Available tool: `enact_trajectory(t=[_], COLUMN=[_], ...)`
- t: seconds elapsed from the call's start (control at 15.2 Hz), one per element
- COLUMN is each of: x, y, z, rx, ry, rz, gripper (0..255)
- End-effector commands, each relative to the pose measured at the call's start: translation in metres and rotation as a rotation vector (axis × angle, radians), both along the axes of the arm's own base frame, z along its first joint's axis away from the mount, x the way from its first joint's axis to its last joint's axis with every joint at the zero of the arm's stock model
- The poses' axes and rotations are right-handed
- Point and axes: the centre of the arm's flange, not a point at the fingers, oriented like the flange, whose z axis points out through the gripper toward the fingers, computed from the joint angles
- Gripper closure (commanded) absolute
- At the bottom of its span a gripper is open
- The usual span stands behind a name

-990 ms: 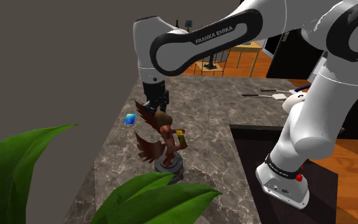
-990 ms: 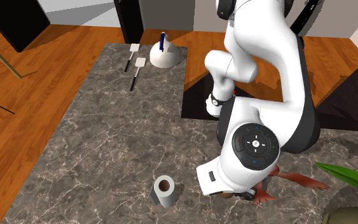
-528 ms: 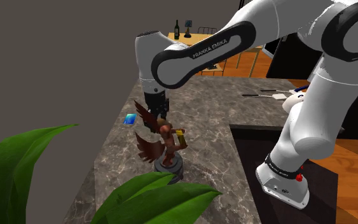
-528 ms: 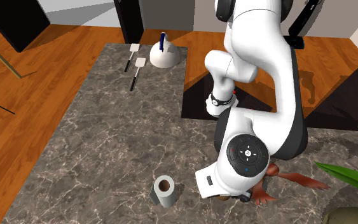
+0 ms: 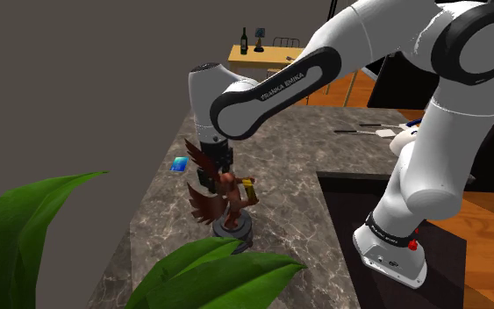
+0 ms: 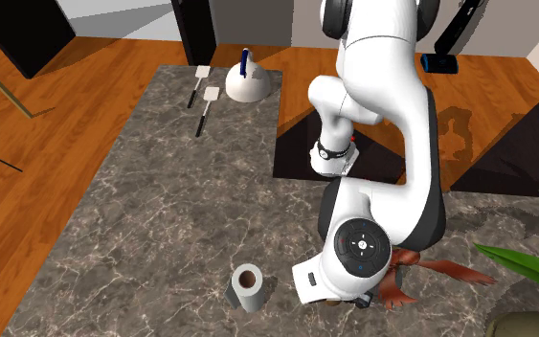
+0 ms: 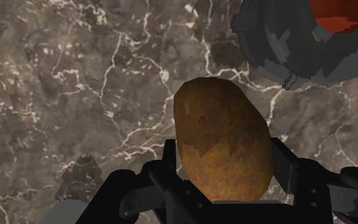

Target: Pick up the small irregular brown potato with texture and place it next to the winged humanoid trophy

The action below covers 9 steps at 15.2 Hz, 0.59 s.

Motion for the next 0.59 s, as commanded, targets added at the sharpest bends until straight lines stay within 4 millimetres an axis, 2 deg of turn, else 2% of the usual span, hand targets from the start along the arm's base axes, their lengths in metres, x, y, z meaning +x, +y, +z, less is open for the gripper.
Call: enact_trajectory(t=[0.0, 0.33, 0.53], x=[0.0, 0.0, 0.0], y=[0.0, 0.0, 0.0], z=[-0.011, -0.037, -0.037], rx=[0.0, 0.0, 0.0], ry=[0.0, 0.0, 0.0], rz=[0.0, 0.0, 0.0], gripper=[255, 255, 255])
